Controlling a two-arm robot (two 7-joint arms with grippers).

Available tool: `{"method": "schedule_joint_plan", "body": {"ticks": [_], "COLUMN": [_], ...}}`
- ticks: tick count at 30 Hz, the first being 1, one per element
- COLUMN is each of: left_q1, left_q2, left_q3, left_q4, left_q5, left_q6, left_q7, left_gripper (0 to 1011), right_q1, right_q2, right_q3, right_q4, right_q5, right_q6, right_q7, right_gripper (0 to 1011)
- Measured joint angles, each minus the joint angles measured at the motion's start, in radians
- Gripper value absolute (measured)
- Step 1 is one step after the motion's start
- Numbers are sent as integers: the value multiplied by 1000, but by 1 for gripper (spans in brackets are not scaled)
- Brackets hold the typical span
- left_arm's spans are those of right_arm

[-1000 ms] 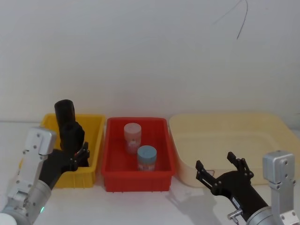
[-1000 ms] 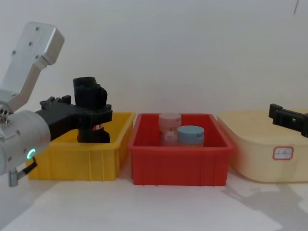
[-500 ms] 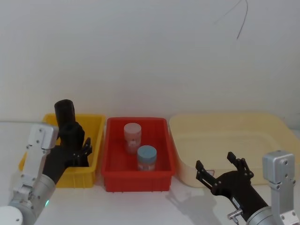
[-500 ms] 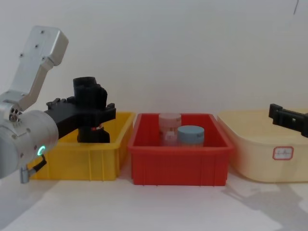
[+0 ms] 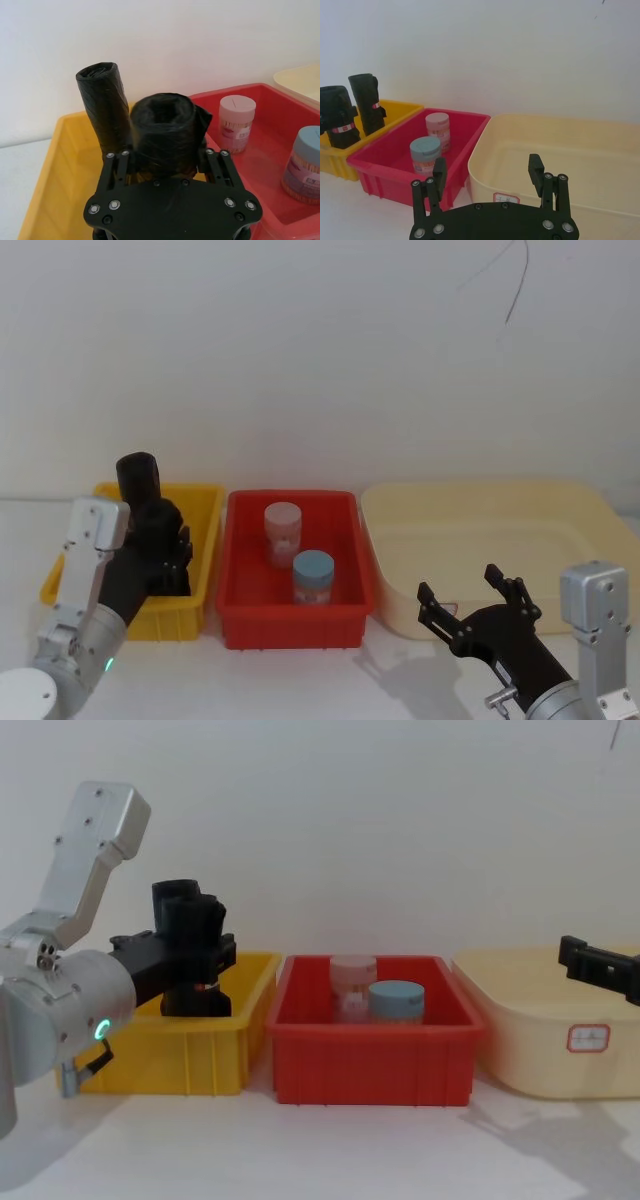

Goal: Pick up the garbage bag with the one hand and transfer it to the other hand.

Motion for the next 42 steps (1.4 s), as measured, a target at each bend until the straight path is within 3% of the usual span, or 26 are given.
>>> {"method": "schedule_joint_plan", "body": {"ticks": [6, 12, 26, 42], "left_q1": [-6, -9, -44, -126], "left_q2": [-6, -9, -10, -41], "left_q3": [-5, -13, -16, 24], "left_q4": [4, -16, -85, -76], "left_q5": [-2, -1, 4, -39], "left_q6": [-1, -2, -27, -55], "left_q7": [-8, -11, -61, -217], "left_gripper": [475, 418, 355, 355], "right_q1": [0, 0, 0, 0], "right_q2": [0, 0, 0, 0], "right_q3": [0, 0, 0, 0], "right_q4": [0, 0, 0, 0], "right_q5": [0, 0, 0, 0], "right_q6": [0, 0, 0, 0], "right_q7": [0, 0, 0, 0], "right_gripper": [1000, 1000, 1001, 1000]}}
